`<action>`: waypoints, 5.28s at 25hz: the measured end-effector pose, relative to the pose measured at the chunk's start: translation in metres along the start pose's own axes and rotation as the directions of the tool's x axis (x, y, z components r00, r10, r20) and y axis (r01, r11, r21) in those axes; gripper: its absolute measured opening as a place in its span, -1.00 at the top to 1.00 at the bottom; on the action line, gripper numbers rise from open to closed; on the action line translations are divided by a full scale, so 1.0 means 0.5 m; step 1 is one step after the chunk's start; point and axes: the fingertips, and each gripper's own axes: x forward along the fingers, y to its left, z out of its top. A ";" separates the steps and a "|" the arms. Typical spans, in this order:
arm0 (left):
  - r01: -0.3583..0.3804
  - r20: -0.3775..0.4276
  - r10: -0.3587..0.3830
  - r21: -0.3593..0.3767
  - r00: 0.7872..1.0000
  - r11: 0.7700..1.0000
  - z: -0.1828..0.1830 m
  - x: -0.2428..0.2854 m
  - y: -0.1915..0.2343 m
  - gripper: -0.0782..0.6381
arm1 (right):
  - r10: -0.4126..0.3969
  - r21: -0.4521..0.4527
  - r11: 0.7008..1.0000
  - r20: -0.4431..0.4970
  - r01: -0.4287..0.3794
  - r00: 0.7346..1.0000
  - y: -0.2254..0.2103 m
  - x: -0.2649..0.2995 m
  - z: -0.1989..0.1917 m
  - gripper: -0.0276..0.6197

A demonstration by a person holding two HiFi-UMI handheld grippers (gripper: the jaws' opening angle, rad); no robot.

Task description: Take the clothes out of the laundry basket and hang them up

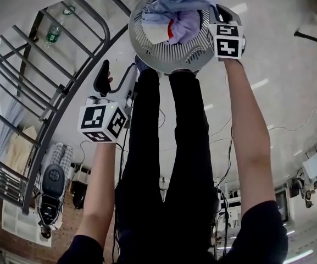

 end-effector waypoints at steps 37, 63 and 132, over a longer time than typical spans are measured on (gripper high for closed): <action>0.192 -0.042 -0.189 0.095 0.981 0.977 0.027 -0.170 -0.155 -0.12 | 0.180 -0.054 0.982 0.578 -0.183 0.796 0.195 -0.860 0.419 0.87; 0.257 0.021 -0.274 0.287 0.962 0.923 0.270 -0.335 -0.232 -0.13 | 0.266 -0.321 0.947 0.758 -0.015 0.596 0.244 -1.562 0.810 0.87; 0.224 0.366 -0.465 0.538 0.806 0.813 0.471 -0.881 -0.307 0.70 | -0.139 0.207 0.978 0.718 -0.019 0.682 0.060 -1.672 0.444 0.86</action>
